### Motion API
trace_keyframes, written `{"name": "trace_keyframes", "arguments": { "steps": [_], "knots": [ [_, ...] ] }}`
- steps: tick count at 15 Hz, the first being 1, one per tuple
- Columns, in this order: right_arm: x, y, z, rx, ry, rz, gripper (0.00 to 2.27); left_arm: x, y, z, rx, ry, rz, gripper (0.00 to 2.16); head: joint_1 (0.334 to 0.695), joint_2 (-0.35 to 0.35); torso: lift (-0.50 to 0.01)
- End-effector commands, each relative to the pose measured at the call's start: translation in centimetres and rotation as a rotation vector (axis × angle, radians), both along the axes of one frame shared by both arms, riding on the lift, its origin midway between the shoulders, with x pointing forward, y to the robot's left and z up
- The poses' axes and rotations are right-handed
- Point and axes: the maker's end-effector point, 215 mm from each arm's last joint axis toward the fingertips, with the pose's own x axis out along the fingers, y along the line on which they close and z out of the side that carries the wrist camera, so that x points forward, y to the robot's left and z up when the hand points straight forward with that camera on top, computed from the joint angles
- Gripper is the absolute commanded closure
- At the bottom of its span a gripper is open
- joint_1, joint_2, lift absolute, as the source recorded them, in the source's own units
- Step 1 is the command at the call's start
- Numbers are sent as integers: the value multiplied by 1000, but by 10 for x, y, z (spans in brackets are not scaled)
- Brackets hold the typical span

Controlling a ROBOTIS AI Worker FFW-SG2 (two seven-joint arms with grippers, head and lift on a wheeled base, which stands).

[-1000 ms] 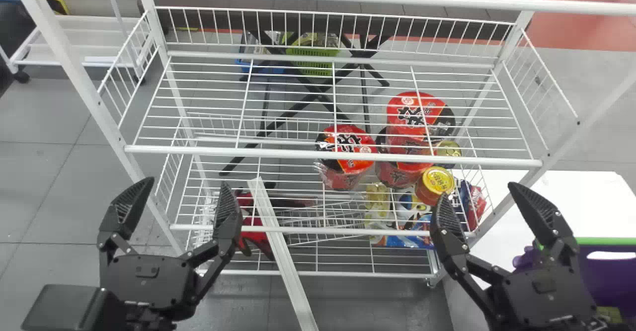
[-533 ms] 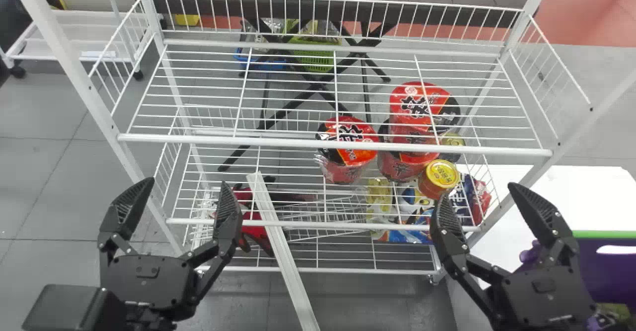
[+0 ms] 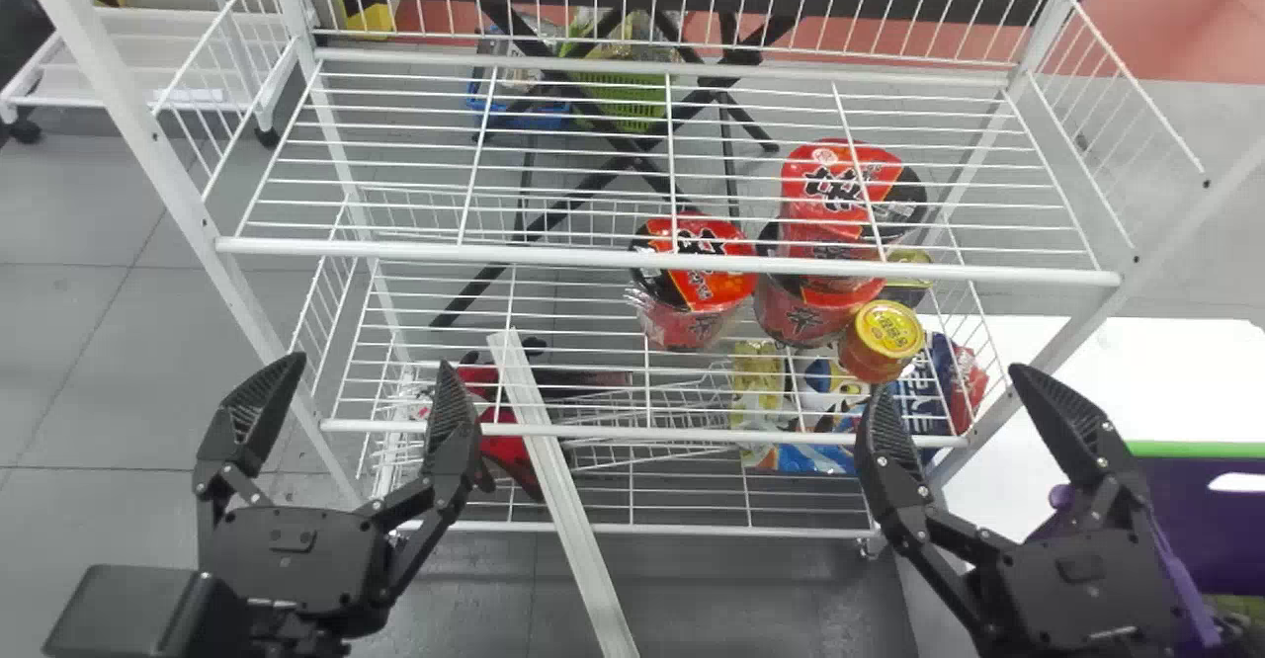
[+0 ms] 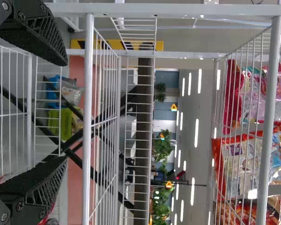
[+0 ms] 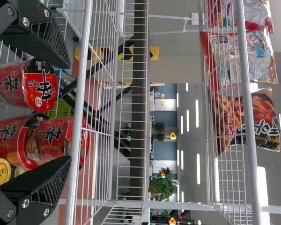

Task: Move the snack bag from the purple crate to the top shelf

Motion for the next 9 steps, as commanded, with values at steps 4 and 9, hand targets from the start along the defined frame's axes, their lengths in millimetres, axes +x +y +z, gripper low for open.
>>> {"name": "trace_keyframes", "arguments": {
  "steps": [4, 9],
  "knots": [
    [-1, -6, 0, 13, 1, -25, 137, 0, 0, 0, 1, 0, -1, 103, 695, -67, -454],
    [-25, -24, 59, 83, -240, -107, 137, -1, -4, 0, 0, 0, -9, 103, 695, -101, -456]
  ]
}}
